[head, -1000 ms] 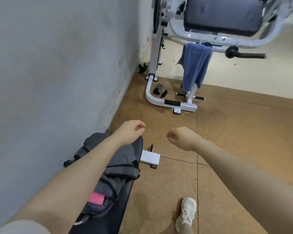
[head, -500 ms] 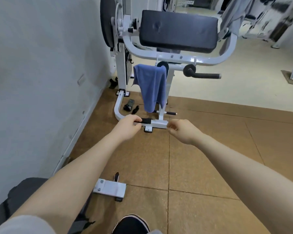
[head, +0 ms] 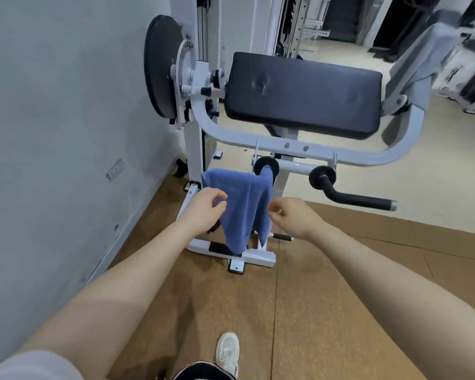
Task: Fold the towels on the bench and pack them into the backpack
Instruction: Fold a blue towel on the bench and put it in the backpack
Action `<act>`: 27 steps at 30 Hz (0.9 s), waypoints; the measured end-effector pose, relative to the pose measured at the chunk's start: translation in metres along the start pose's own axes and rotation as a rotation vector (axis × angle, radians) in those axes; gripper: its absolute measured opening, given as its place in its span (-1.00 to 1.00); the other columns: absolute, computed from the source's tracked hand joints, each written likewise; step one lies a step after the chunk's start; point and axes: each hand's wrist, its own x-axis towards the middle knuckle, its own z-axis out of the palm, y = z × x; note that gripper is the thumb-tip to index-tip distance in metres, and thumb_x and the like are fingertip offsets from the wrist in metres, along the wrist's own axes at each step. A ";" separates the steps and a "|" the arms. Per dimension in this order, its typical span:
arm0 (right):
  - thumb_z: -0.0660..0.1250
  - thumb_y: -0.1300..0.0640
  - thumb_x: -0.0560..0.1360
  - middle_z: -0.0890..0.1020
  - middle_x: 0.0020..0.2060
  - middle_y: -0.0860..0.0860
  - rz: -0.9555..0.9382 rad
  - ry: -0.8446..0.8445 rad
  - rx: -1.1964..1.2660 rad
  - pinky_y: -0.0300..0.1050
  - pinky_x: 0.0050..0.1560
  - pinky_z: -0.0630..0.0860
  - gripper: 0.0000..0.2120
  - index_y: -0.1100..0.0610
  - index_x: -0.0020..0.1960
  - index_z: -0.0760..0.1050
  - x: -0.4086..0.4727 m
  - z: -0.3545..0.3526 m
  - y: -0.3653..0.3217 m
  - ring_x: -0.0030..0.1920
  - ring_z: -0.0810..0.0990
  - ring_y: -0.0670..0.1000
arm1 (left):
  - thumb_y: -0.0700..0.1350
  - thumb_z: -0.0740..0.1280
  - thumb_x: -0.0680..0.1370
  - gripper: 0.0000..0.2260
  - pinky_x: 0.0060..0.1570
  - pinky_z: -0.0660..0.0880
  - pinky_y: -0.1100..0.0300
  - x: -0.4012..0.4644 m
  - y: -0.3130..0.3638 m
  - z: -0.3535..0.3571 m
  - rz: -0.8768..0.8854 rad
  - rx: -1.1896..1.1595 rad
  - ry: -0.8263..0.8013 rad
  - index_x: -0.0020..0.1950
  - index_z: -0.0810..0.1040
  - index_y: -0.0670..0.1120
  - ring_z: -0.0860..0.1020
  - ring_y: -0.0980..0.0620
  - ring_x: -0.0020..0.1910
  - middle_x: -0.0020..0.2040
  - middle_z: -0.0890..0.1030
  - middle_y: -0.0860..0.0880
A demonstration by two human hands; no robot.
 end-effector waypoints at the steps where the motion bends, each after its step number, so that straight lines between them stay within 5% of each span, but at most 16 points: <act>1: 0.15 0.17 0.54 0.60 0.05 0.16 -0.002 -0.002 0.002 0.08 0.07 0.50 -0.76 0.20 0.14 0.48 0.023 -0.007 0.002 0.04 0.55 0.18 | -0.16 0.18 0.57 -0.73 0.02 0.34 0.26 0.021 0.001 -0.004 -0.003 0.008 0.016 0.25 0.48 -0.11 0.46 0.06 0.08 0.21 0.51 -0.06; 9: 0.10 0.14 0.59 0.50 0.16 0.19 -0.043 -0.049 0.014 -0.01 0.05 0.44 -0.70 0.25 0.24 0.42 0.158 -0.009 0.009 0.10 0.49 0.20 | -0.18 0.17 0.57 -0.78 -0.07 0.35 0.26 0.118 -0.016 -0.011 -0.050 0.019 0.040 0.17 0.51 -0.13 0.49 0.01 -0.11 0.17 0.51 -0.08; 14: 0.13 0.14 0.57 0.49 -0.04 0.15 -0.080 -0.157 -0.112 0.00 -0.10 0.44 -0.86 0.21 -0.03 0.40 0.204 0.018 0.019 -0.04 0.47 0.17 | -0.20 0.16 0.57 -0.72 0.00 0.35 0.30 0.134 -0.027 -0.014 -0.088 0.035 0.023 0.26 0.45 -0.13 0.48 0.06 -0.01 0.23 0.48 -0.05; 17: 0.17 0.18 0.55 0.46 -0.03 0.09 -0.130 -0.142 -0.111 -0.03 -0.09 0.40 -0.87 0.20 0.01 0.45 0.216 0.023 0.029 -0.03 0.45 0.11 | -0.21 0.17 0.57 -0.73 0.04 0.30 0.35 0.141 -0.030 -0.012 -0.118 0.008 0.090 0.26 0.47 -0.13 0.46 0.05 0.14 0.23 0.47 -0.04; 22: 0.19 0.18 0.55 0.54 -0.08 0.10 -0.208 -0.066 -0.073 -0.03 -0.09 0.36 -0.91 0.15 -0.12 0.42 0.214 0.019 0.042 -0.04 0.47 0.13 | -0.23 0.19 0.56 -0.60 0.09 0.44 0.21 0.127 -0.030 0.008 -0.163 -0.200 0.280 0.39 0.29 -0.03 0.46 0.05 0.08 0.20 0.44 0.01; 27: 0.15 0.18 0.58 0.51 -0.18 0.07 -0.371 -0.012 0.333 -0.18 -0.22 0.32 -0.92 0.15 -0.09 0.37 0.175 -0.022 0.036 -0.20 0.43 -0.02 | -0.19 0.18 0.58 -0.63 0.04 0.38 0.35 0.105 -0.003 0.025 -0.138 -0.361 0.492 0.39 0.27 -0.04 0.46 0.17 0.07 0.15 0.44 0.07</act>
